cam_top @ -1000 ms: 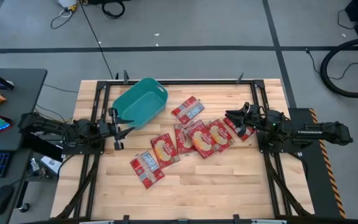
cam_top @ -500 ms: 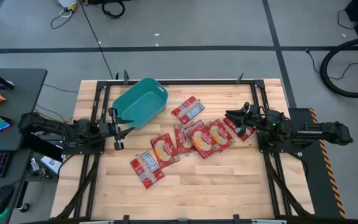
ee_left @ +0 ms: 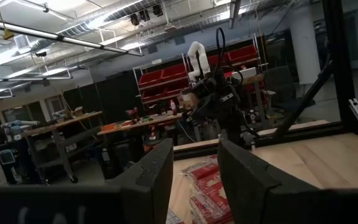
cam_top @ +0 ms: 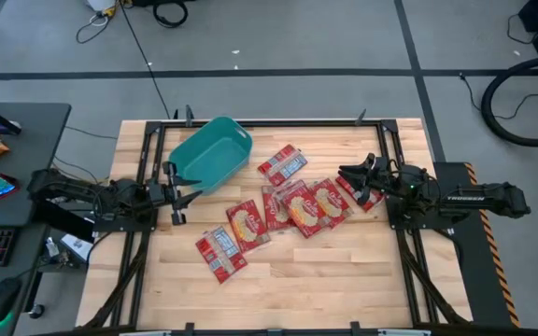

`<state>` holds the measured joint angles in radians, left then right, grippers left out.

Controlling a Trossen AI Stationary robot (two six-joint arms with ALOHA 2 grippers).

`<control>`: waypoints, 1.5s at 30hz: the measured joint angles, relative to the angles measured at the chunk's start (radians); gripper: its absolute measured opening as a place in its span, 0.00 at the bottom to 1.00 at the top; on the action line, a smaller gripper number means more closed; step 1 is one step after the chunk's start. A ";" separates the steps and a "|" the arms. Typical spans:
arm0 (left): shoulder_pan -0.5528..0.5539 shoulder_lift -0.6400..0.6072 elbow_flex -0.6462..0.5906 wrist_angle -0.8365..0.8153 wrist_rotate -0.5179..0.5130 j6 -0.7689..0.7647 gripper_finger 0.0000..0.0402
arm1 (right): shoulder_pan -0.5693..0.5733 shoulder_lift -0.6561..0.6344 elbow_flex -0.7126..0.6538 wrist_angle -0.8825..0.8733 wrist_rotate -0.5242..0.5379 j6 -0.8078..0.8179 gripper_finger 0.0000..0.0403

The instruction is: Sort popcorn bags into baskets

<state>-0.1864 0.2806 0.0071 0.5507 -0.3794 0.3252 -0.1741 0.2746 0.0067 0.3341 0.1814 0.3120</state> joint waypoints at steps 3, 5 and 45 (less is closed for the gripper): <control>0.000 0.000 0.000 0.000 0.000 0.000 0.33 | 0.000 0.000 0.000 0.000 0.000 0.000 0.24; 0.000 0.000 0.000 0.000 0.000 0.000 0.33 | 0.000 0.000 0.000 0.000 0.000 0.000 0.24; -0.001 0.000 0.000 0.010 0.018 -0.368 0.33 | 0.000 0.000 0.000 0.000 0.000 0.000 0.24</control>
<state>-0.1875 0.2810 0.0074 0.5610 -0.3617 -0.0432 -0.1738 0.2749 0.0067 0.3343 0.1814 0.3119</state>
